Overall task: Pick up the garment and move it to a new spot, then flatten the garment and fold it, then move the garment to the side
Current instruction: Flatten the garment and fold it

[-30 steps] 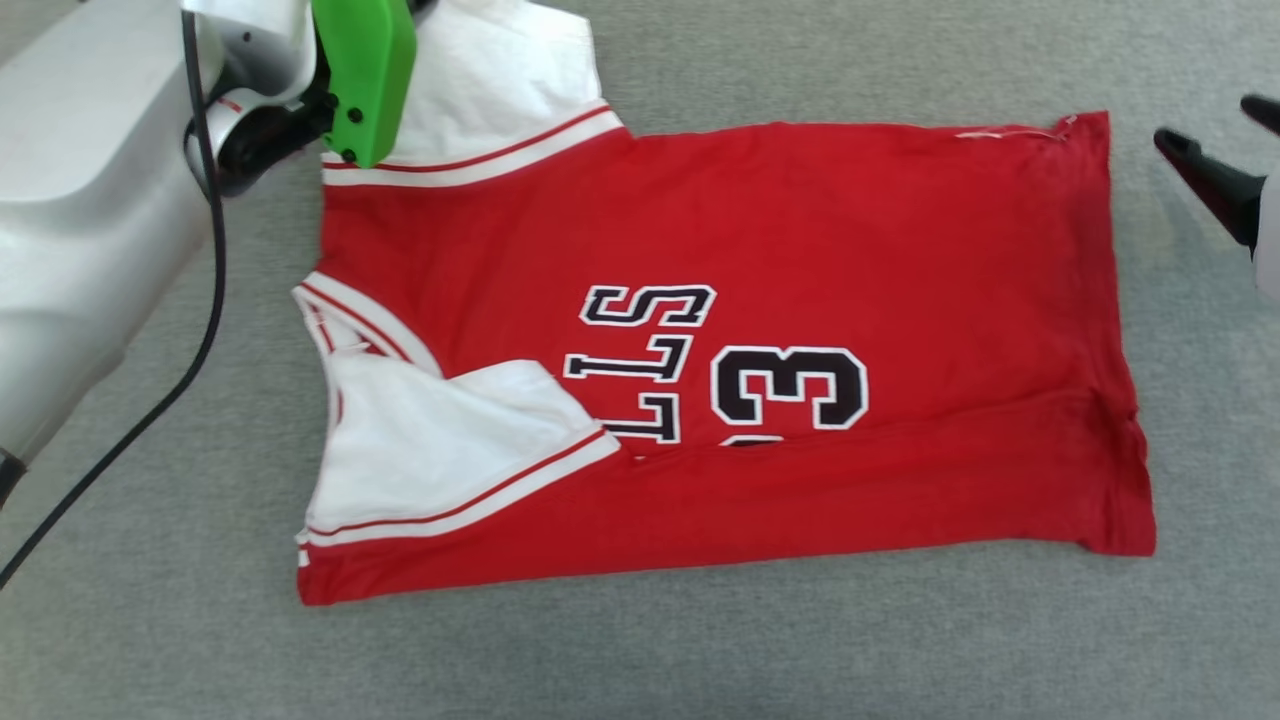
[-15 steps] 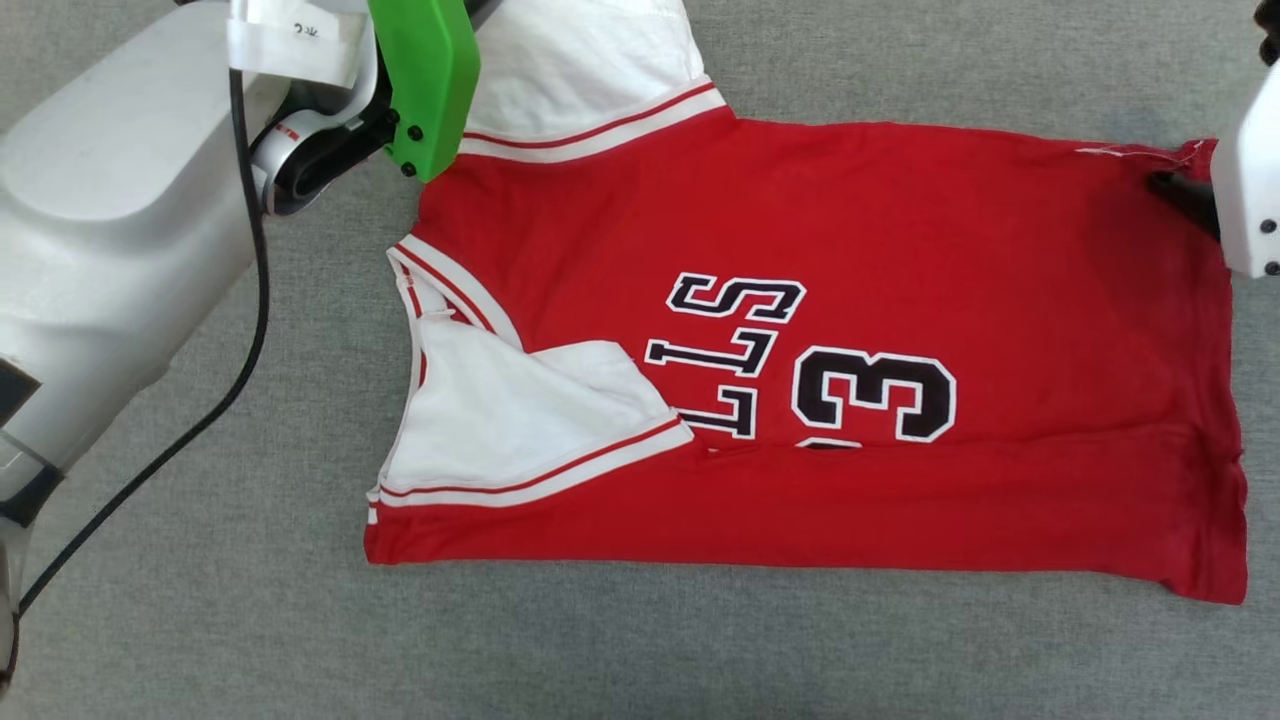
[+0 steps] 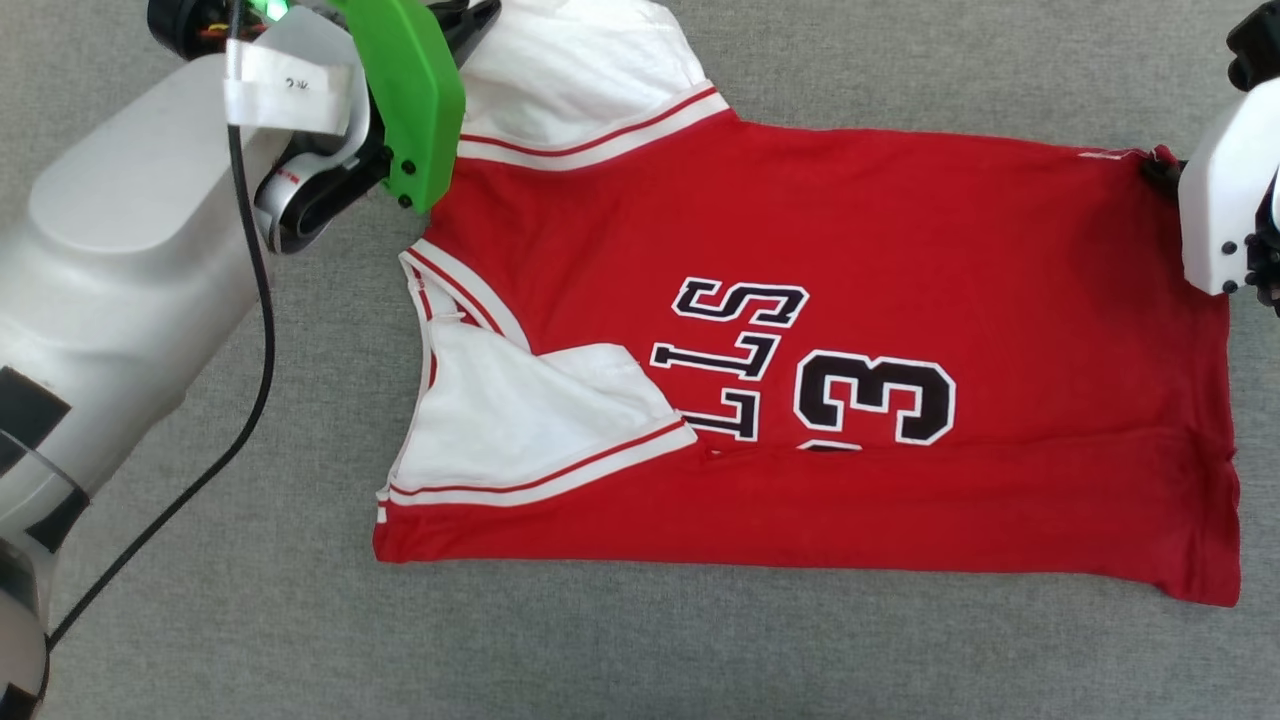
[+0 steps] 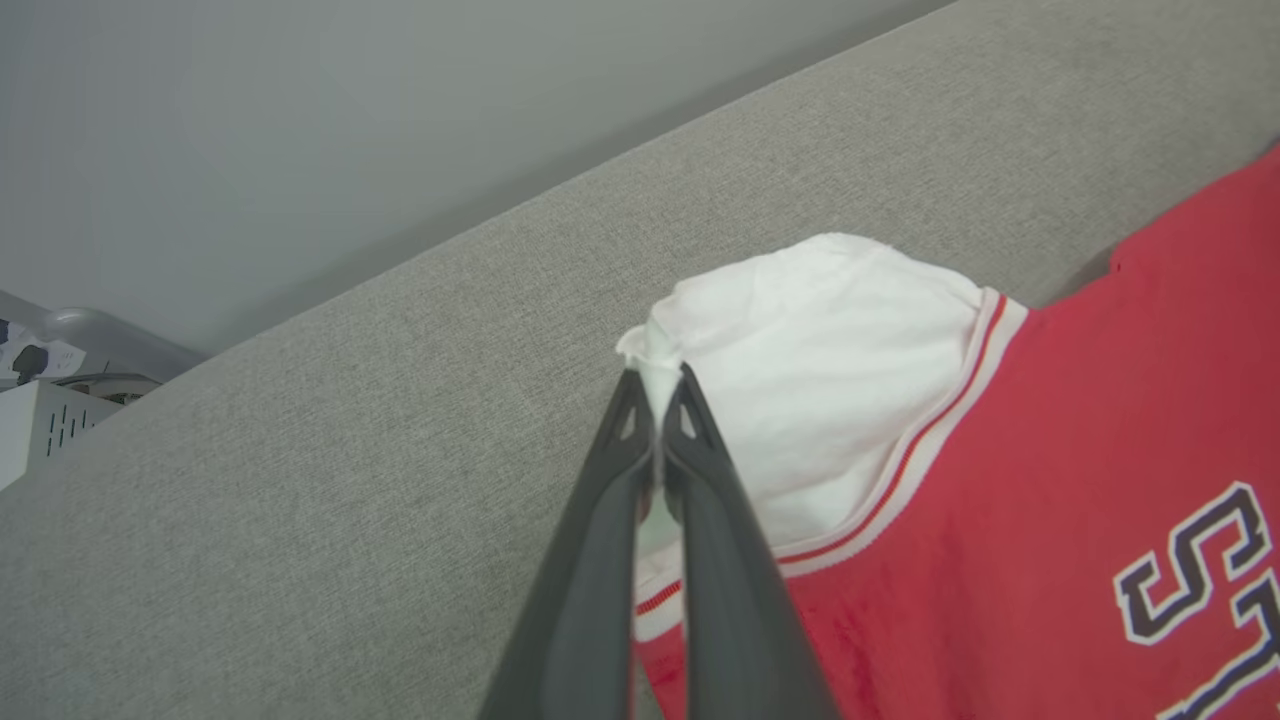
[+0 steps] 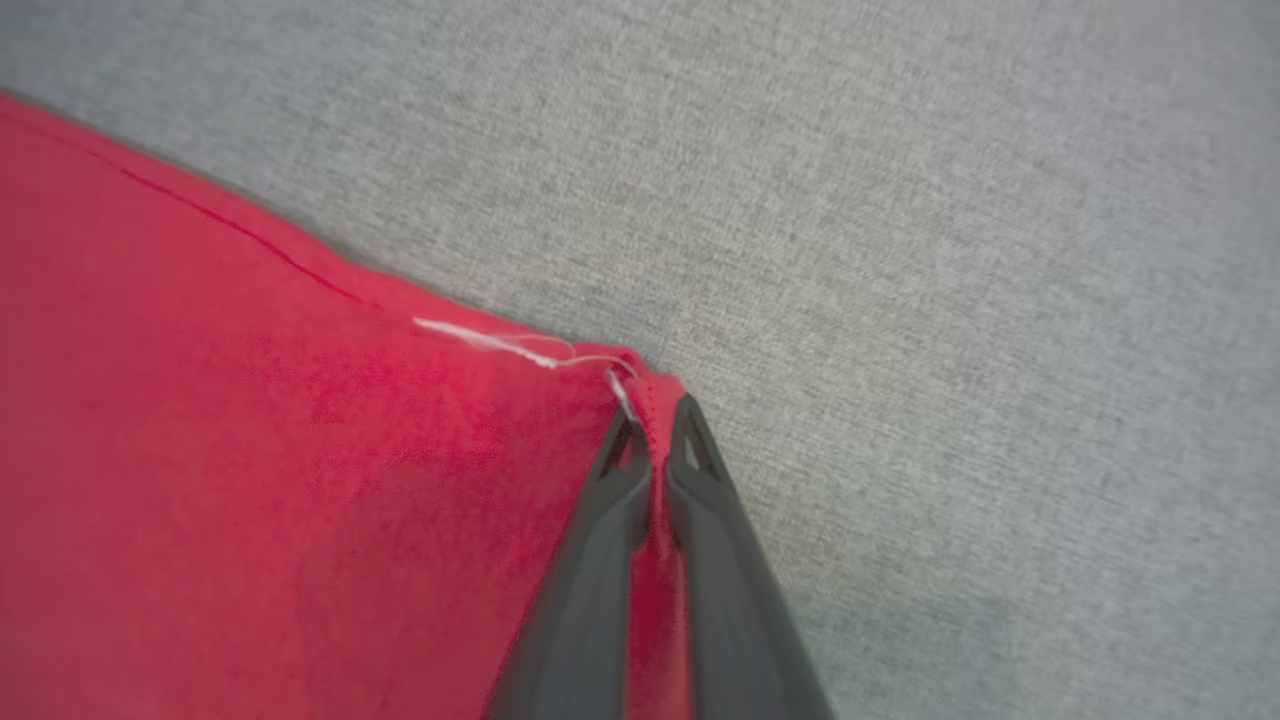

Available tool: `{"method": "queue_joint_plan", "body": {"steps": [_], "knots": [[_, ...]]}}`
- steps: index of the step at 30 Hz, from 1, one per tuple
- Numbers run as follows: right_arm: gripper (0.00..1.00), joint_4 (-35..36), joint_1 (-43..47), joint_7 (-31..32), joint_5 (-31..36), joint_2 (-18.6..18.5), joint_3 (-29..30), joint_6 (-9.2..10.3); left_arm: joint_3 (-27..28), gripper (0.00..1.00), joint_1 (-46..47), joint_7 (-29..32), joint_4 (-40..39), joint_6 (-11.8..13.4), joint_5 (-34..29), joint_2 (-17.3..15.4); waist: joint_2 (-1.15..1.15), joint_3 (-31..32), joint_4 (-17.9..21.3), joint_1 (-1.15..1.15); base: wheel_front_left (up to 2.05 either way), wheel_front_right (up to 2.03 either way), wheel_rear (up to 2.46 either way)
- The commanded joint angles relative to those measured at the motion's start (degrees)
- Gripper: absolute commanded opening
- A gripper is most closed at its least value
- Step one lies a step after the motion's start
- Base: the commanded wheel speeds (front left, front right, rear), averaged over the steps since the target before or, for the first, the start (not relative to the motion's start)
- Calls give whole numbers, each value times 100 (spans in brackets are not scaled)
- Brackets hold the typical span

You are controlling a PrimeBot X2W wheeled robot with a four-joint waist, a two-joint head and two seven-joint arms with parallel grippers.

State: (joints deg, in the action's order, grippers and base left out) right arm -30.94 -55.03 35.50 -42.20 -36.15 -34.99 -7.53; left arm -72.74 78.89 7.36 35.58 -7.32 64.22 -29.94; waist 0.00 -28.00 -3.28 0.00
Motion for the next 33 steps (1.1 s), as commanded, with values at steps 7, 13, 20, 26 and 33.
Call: {"method": "queue_joint_plan", "body": {"steps": [7,13,20,26,33], "knots": [[0,21,570,-1201,-204,-56,-193,4,34,0,-790,-493,215,15,216,-34,0,724,72,0,0,0,0],[0,182,1153,-1972,-329,-122,-220,4,25,0,-1471,-865,7,195,229,-179,0,1117,73,0,0,0,0],[0,516,1945,-2454,-394,-258,-144,4,0,0,-2390,-1145,-550,546,270,-350,0,1508,-3,0,0,0,0],[0,806,2755,-2642,-428,-355,124,4,-14,0,-3204,-1367,-1201,983,336,-590,0,1746,-39,0,0,0,0],[0,1143,3694,-2801,-286,-263,605,4,-21,0,-3971,-1524,-1697,1349,528,-738,0,1907,-97,0,0,0,0]]}}
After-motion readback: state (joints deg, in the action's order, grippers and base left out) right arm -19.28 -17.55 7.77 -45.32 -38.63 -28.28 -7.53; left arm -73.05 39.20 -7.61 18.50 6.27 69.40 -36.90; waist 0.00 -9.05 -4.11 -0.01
